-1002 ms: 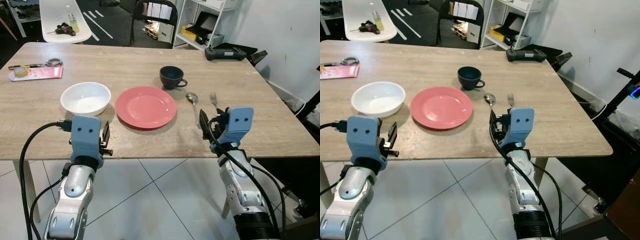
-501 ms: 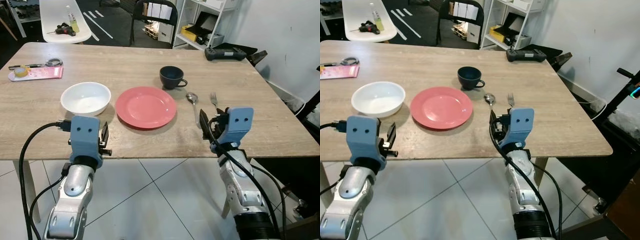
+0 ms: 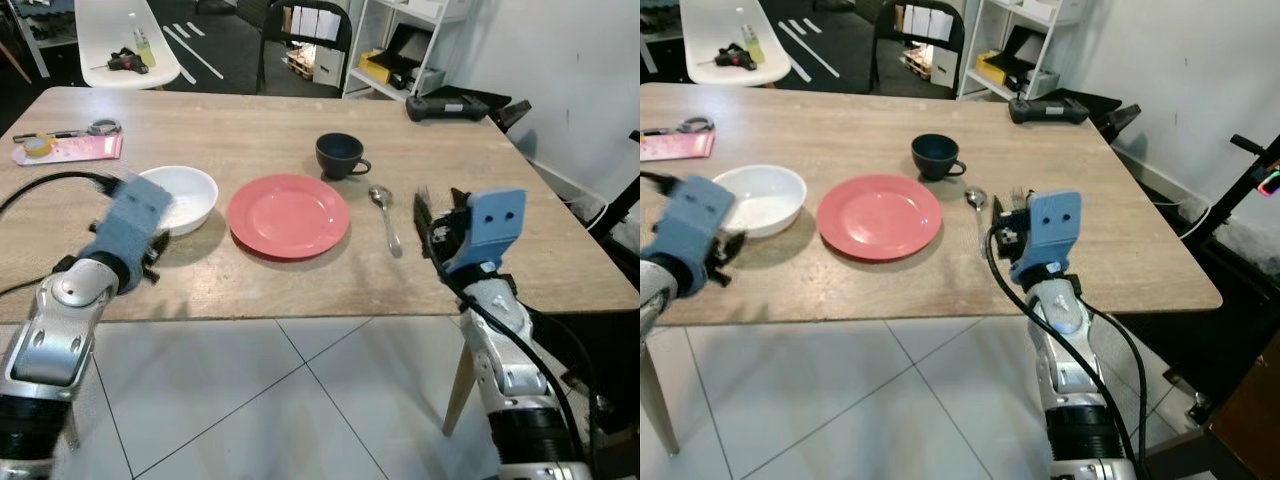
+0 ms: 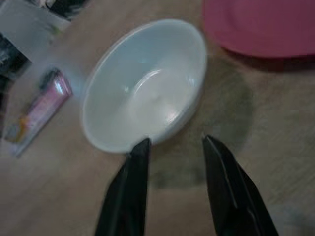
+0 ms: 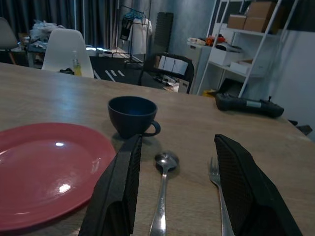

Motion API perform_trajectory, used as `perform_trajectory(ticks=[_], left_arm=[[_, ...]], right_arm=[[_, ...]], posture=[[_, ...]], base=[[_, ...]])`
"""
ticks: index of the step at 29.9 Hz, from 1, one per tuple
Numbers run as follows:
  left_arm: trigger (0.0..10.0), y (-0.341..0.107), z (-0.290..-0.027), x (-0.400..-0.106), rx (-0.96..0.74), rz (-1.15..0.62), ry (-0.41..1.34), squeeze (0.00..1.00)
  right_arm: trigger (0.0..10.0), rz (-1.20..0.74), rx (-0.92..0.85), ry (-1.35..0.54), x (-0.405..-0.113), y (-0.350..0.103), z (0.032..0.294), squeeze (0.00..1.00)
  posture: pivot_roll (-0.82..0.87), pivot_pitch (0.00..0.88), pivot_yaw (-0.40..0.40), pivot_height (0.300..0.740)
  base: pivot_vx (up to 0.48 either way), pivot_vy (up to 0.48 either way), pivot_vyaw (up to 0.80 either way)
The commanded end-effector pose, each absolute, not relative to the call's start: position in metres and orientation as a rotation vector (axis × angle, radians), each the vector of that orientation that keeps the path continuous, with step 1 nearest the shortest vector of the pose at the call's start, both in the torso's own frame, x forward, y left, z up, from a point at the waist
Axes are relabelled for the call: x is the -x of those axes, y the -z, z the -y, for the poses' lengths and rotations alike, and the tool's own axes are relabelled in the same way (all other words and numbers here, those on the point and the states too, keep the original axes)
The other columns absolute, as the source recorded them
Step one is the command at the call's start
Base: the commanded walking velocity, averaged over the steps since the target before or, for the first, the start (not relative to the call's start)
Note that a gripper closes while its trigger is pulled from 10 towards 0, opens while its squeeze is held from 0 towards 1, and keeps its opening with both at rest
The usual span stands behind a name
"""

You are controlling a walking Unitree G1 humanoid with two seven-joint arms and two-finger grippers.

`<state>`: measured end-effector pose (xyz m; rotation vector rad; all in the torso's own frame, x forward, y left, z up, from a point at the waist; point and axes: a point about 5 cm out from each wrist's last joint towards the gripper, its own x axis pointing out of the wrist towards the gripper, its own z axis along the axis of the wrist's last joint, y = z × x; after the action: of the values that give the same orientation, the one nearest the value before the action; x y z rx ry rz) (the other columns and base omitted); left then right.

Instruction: Setting the table

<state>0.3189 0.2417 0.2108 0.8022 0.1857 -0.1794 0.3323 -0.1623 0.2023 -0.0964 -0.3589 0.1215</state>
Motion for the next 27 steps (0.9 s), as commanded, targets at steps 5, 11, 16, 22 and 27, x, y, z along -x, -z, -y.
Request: perform_trajectory(ticks=[5, 11, 16, 22, 27], left_arm=[[10.0, -0.209, -0.249, -0.319, -1.116, -0.227, 0.256, 0.0], [10.0, -0.209, -0.249, -0.338, -1.233, -0.236, 0.252, 0.0], [10.0, -0.208, -0.249, -0.347, -1.267, -0.232, 0.257, 0.0], [10.0, -0.2, -0.242, -0.359, -1.264, -0.237, 0.296, 0.0], [1.7, -0.19, -0.239, -0.365, -1.228, -0.252, 0.311, 0.0]], right_arm=[[10.0, 0.347, 0.08, -0.105, -0.328, -0.197, 0.163, 0.0], [10.0, 0.342, 0.072, -0.12, -0.327, -0.198, 0.158, 0.0], [10.0, 0.343, 0.072, -0.119, -0.326, -0.199, 0.158, 0.0], [10.0, 0.341, 0.075, -0.108, -0.322, -0.198, 0.161, 0.0], [10.0, 0.344, 0.076, -0.101, -0.321, -0.201, 0.162, 0.0]], posture=[[0.09, 0.098, 0.047, 0.74], [0.08, 0.117, 0.045, 0.74], [0.07, 0.122, 0.046, 0.74], [0.05, 0.131, 0.054, 0.74], [0.04, 0.132, 0.055, 0.74]], base=[[0.0, 0.0, 0.0], [0.0, 0.0, 0.0], [0.0, 0.0, 0.0], [0.0, 0.0, 0.0], [0.0, 0.0, 0.0]])
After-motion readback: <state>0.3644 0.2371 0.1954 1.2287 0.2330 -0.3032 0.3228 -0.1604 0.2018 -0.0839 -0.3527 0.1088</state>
